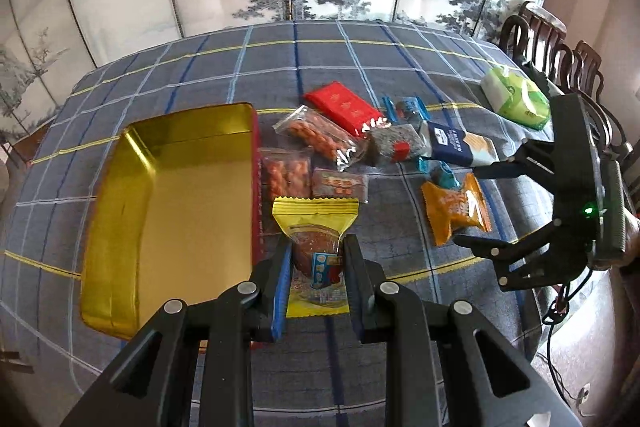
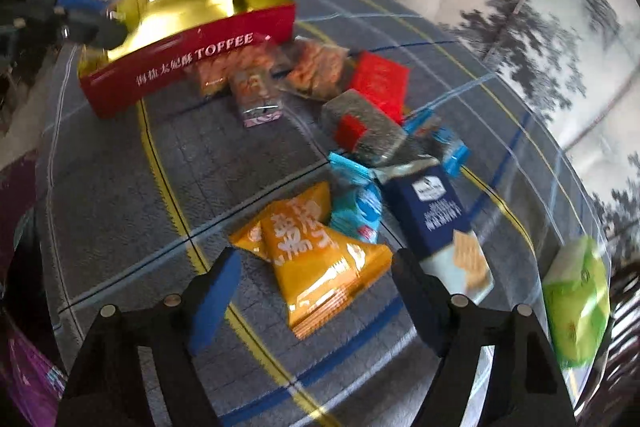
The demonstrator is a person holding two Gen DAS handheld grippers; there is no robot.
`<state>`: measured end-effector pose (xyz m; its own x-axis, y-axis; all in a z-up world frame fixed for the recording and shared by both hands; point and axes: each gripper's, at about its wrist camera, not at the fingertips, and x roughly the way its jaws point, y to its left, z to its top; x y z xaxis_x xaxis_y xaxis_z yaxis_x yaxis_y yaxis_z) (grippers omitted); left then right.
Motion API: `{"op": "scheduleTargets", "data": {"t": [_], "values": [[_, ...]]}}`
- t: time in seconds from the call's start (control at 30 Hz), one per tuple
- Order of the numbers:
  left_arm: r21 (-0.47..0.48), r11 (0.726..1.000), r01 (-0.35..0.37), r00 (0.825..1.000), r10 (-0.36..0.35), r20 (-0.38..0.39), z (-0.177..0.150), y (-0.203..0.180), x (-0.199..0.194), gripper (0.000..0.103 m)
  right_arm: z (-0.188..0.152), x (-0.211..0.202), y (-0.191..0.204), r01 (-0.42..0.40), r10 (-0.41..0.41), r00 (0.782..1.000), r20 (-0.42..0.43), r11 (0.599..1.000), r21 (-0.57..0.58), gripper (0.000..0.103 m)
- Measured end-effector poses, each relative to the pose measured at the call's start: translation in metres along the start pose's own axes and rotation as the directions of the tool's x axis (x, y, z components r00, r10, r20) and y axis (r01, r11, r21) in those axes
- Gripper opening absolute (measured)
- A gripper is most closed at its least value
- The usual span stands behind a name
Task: Organize snacks
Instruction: 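Grasp the yellow-wrapped cake with the left gripper while the right gripper grasps the orange chip bag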
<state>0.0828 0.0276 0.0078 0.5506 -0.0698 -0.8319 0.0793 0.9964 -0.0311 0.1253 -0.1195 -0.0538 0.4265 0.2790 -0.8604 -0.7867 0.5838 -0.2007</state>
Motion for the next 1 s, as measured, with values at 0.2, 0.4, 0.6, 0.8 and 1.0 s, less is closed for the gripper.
{"op": "scheduleTargets", "data": {"t": [0.2,0.4,0.6,0.8,1.0], "values": [[-0.027,1.000,-0.004,1.000,0.004,-0.011,0.001,0.011,0.001,0.022,0.014,0.015,-0.004,-0.048,0.047,0.996,-0.071,0.999,-0.010,0.057],[-0.044,0.999,-0.008,1.000,0.008,-0.012,0.002,0.020,0.003,0.022,0.012,0.008,0.005,-0.198,0.200,0.972,-0.126,0.980,0.029,0.041],[-0.062,0.998,-0.003,1.000,0.002,-0.015,0.003,0.028,0.004,0.022,0.017,-0.012,0.003,-0.161,0.164,0.985,-0.052,0.985,0.060,0.043],[-0.073,0.997,-0.009,1.000,0.009,-0.006,0.003,0.034,0.000,0.022,0.031,-0.008,0.018,-0.097,0.094,0.993,-0.068,0.994,-0.043,0.055],[-0.084,0.996,-0.010,1.000,0.009,-0.015,0.003,0.039,0.002,0.022,0.048,0.006,0.030,-0.156,0.146,0.983,-0.110,0.984,-0.085,0.055]]}}
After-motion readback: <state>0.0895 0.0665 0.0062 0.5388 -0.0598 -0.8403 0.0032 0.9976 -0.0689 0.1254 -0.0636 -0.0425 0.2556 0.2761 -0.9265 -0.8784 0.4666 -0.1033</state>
